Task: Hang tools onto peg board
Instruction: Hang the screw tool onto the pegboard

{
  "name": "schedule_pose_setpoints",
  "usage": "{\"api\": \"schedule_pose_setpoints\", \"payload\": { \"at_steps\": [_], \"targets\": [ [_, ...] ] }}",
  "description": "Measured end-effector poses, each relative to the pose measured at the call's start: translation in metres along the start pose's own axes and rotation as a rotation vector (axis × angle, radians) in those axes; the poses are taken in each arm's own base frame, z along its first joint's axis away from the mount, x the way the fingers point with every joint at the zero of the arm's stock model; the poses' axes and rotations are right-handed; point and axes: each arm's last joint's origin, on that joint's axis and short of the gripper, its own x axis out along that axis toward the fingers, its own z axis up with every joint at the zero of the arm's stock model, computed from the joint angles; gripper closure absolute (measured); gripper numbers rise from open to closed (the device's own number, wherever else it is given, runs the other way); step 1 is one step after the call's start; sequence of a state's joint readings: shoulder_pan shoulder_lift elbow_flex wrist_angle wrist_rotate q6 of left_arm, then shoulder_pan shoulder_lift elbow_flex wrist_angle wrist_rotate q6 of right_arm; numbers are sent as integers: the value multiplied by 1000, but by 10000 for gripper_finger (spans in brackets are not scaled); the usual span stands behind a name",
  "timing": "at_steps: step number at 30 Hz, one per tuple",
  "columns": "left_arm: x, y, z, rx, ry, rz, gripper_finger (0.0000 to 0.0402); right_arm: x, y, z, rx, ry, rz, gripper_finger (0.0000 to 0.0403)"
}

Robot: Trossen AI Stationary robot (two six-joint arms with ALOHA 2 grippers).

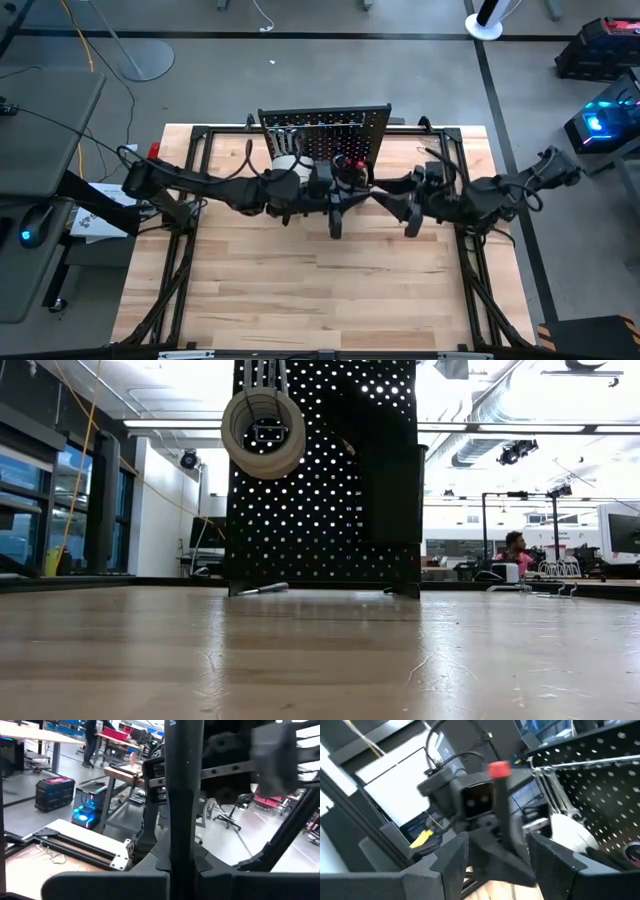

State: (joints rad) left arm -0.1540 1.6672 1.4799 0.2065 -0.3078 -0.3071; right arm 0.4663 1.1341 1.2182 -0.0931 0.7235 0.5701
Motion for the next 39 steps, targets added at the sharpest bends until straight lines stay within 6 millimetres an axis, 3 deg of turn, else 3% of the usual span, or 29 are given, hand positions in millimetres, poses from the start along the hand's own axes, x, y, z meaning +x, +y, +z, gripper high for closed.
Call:
{"api": "schedule_pose_setpoints", "payload": {
  "at_steps": [14,22,25,29,34,39],
  "targets": [
    [10,7,-11,-16,37,-14,401,25,-21,14,-35,-31,-7,206],
    [15,13,-15,-19,45,-1,401,44,-30,11,-43,5,22,211],
    [15,15,-12,-20,37,12,401,43,-31,13,-54,-26,-14,250],
    [15,17,-11,-22,32,23,401,42,-31,14,-92,-44,-41,363],
    [15,19,-10,-28,15,66,388,39,-31,16,-94,-55,-57,369],
    [8,28,-9,-41,124,77,325,19,-37,30,-123,-72,-100,369]
  ]
}}
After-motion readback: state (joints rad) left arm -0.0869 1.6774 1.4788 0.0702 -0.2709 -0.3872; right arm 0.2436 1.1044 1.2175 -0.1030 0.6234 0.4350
